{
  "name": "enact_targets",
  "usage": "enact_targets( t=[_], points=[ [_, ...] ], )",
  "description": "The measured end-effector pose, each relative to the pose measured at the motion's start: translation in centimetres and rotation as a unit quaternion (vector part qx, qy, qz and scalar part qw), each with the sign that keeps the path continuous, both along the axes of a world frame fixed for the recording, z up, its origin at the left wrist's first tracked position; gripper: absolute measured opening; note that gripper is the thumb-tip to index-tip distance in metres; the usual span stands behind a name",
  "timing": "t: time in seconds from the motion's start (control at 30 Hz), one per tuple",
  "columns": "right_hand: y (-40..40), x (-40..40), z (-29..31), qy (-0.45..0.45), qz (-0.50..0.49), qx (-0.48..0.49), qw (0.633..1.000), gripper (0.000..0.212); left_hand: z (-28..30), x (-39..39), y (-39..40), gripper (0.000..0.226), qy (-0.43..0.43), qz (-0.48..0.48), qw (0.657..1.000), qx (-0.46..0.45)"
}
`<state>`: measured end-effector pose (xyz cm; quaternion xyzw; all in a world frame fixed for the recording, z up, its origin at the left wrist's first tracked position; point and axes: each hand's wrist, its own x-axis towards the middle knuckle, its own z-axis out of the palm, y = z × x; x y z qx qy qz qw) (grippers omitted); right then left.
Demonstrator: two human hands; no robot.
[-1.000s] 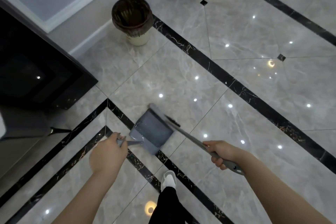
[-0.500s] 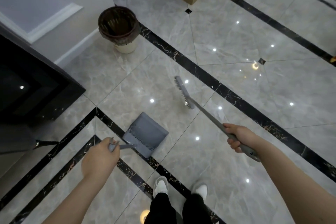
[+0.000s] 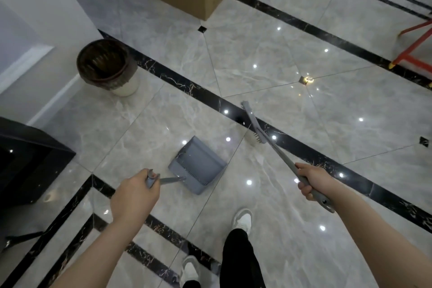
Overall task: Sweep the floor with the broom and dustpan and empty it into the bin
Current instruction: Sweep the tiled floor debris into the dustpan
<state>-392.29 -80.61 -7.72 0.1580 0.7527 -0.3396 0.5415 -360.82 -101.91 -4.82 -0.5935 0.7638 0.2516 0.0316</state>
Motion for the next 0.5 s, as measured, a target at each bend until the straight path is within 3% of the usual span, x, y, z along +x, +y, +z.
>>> enact_targets(
  t=[0.23, 0.5],
  points=[
    [-0.4, -9.0, -1.1, 0.021, -0.006, 0.008, 1.0, 0.046, -1.3, -10.5, -1.4, 0.021, -0.01, -0.037, 0.999, -0.003],
    [-3.5, -14.4, -3.2, 0.049, 0.084, 0.026, 0.995, 0.046, -4.2, -16.9, -3.0, 0.018, -0.052, -0.052, 0.996, -0.041]
  ],
)
